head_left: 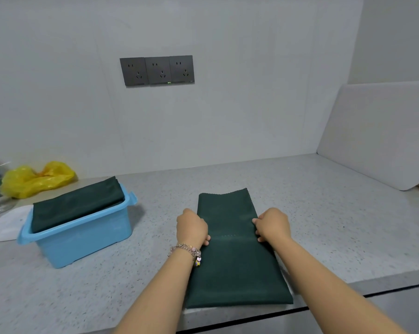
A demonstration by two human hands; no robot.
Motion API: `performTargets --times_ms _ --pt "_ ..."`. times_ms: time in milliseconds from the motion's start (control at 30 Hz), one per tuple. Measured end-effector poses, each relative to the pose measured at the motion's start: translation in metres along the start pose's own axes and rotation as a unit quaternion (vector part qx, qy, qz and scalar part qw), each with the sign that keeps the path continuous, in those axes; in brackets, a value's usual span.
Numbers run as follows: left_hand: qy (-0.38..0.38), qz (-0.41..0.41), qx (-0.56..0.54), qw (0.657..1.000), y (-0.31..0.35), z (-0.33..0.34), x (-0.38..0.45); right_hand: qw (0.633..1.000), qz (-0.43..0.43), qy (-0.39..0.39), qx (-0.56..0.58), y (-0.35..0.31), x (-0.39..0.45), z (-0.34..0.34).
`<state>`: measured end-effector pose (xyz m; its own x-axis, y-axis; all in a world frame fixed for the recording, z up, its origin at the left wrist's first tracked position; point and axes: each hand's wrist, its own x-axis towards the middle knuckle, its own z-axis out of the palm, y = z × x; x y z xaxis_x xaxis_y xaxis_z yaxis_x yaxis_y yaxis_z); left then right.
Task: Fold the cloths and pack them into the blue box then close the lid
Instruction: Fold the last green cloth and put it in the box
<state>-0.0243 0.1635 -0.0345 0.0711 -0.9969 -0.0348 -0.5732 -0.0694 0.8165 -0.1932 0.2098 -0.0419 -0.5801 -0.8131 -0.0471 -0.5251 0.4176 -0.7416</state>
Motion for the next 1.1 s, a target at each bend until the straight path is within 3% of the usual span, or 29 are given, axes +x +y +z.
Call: performTargets --times_ms 200,400,533,800,1000,1100 --pt "0.016 -0.016 0.011 1.000 -0.007 0.007 0.015 0.997 0.075 -0.006 0.029 -0.008 0.011 0.001" --pt "0.023 -0.055 -0.223 0.973 -0.016 0.001 0.017 0.954 0.093 -0.026 0.284 0.005 0.013 -0.003" --pt "-0.026 -0.036 -0.324 0.945 -0.017 -0.005 0.012 0.927 0.057 -0.077 0.362 0.005 0.003 -0.015" --pt "-0.133 -0.038 -0.377 0.916 -0.021 -0.026 0.005 0.896 0.046 -0.163 0.409 0.011 -0.005 -0.031" --pt "-0.178 -0.032 -0.408 0.895 -0.025 -0.031 0.006 0.894 0.017 -0.165 0.415 0.021 -0.002 -0.030" --pt "-0.166 -0.018 -0.392 0.905 -0.028 -0.031 0.004 0.919 0.011 -0.131 0.371 0.024 -0.004 -0.027"
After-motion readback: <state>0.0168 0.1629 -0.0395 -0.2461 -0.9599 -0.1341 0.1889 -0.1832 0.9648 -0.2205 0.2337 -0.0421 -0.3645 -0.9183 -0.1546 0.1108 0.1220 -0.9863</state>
